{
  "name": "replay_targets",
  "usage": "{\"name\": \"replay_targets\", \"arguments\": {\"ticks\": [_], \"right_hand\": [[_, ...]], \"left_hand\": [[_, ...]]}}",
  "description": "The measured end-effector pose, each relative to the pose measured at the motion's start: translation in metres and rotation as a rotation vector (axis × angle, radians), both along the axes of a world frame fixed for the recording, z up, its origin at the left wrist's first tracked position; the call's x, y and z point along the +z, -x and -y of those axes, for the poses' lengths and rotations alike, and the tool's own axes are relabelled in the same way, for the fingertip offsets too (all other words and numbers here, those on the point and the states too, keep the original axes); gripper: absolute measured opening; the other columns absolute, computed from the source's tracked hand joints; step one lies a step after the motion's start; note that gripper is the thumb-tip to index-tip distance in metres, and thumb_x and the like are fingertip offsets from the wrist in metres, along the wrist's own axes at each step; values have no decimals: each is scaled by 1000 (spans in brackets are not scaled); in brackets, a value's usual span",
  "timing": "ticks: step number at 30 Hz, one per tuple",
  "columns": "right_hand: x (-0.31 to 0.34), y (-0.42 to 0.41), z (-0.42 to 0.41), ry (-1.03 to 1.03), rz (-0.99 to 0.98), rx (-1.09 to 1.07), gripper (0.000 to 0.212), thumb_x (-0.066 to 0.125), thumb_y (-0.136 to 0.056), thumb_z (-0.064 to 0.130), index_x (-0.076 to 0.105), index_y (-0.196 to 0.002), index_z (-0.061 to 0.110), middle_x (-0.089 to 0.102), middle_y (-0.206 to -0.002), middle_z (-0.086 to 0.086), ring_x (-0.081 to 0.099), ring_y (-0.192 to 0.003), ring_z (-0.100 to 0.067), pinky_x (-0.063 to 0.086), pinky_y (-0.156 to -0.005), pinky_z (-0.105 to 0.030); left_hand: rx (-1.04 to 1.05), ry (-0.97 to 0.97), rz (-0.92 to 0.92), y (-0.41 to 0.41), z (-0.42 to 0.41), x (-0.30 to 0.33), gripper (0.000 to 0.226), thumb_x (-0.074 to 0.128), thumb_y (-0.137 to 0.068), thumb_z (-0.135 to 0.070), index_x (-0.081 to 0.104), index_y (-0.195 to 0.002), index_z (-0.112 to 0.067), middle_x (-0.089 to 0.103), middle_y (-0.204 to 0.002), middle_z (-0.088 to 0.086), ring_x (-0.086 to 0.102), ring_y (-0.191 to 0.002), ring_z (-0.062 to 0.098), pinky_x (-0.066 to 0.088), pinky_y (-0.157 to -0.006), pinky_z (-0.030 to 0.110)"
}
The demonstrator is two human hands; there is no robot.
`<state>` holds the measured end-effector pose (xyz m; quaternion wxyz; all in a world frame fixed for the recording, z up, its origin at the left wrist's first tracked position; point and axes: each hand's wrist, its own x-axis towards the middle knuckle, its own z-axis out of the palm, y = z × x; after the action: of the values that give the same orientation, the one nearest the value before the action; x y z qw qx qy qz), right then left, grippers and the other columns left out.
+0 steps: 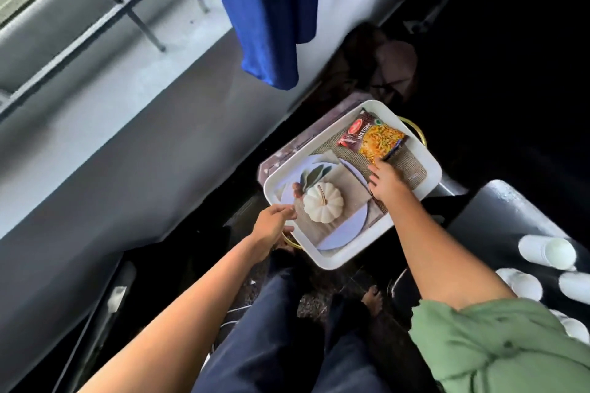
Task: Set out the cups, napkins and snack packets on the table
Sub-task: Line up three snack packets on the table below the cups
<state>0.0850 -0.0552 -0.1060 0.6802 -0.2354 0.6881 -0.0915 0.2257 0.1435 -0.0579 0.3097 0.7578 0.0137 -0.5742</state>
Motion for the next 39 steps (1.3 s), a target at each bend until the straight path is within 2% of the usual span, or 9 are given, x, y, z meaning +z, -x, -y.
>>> {"name": "replay_targets", "arguments": {"ticks": [4,6,8,12,15,21,28,34,39], "right_hand": [[11,0,-9,78,-74,-25,34,46,-97,14,52,-127,-1,52,-136,-15,49,-127,-27,45,-94,-32],[21,-1,-20,72,-60,-111,24,56,-93,12,60,-112,-1,66,-108,-12,62,-99,-19,49,-74,-25],[35,5,-36,43,-13,-157,9,60,-90,12,60,-91,3,60,-79,-5,52,-65,-11,39,-56,-19],[69,34,-81,-9,141,-203,8,59,-88,2,54,-82,5,58,-75,-7,52,-63,-10,39,-49,-18],[97,66,-117,-54,259,-179,8,56,-91,4,55,-84,7,60,-78,-7,54,-69,-11,39,-58,-20],[123,154,-164,-63,391,-99,14,55,-90,1,61,-90,13,67,-89,-4,60,-82,-13,43,-69,-22],[136,258,-170,153,123,-62,31,49,-88,0,57,-114,15,67,-105,-5,62,-88,-18,45,-69,-28],[159,298,-148,480,41,-72,13,57,-91,22,63,-102,20,65,-107,-1,60,-99,-16,44,-72,-23],[174,304,-139,550,157,29,23,67,-83,35,68,-96,16,73,-93,-3,69,-88,-17,54,-76,-30]], "left_hand": [[-31,-1,-51,10,-8,4,23,50,-95,-23,60,-114,-16,64,-110,1,59,-76,11,41,-64,26],[-13,13,-76,19,-9,7,21,49,-95,-24,60,-113,-19,66,-114,1,61,-80,13,39,-65,27],[3,26,-111,31,-6,13,25,49,-95,-27,60,-116,-19,66,-117,0,63,-88,15,40,-66,26],[73,88,-238,66,6,27,39,42,-97,-41,54,-127,-18,65,-109,-7,62,-96,16,46,-75,31],[190,146,-349,96,14,39,44,34,-95,-56,51,-119,-22,57,-119,-6,59,-105,18,46,-88,37],[529,210,-317,159,22,65,18,49,-95,-34,55,-97,-18,60,-93,0,59,-79,14,50,-70,29],[291,266,-119,214,16,85,20,54,-95,-25,55,-77,-16,52,-52,-3,47,-32,3,37,-37,17],[31,401,-25,259,20,105,15,64,-89,-28,64,-80,-16,70,-66,-4,64,-56,8,49,-49,21],[-103,524,-37,289,25,123,14,66,-87,-23,70,-94,-11,75,-84,7,71,-70,16,56,-58,25]]}}
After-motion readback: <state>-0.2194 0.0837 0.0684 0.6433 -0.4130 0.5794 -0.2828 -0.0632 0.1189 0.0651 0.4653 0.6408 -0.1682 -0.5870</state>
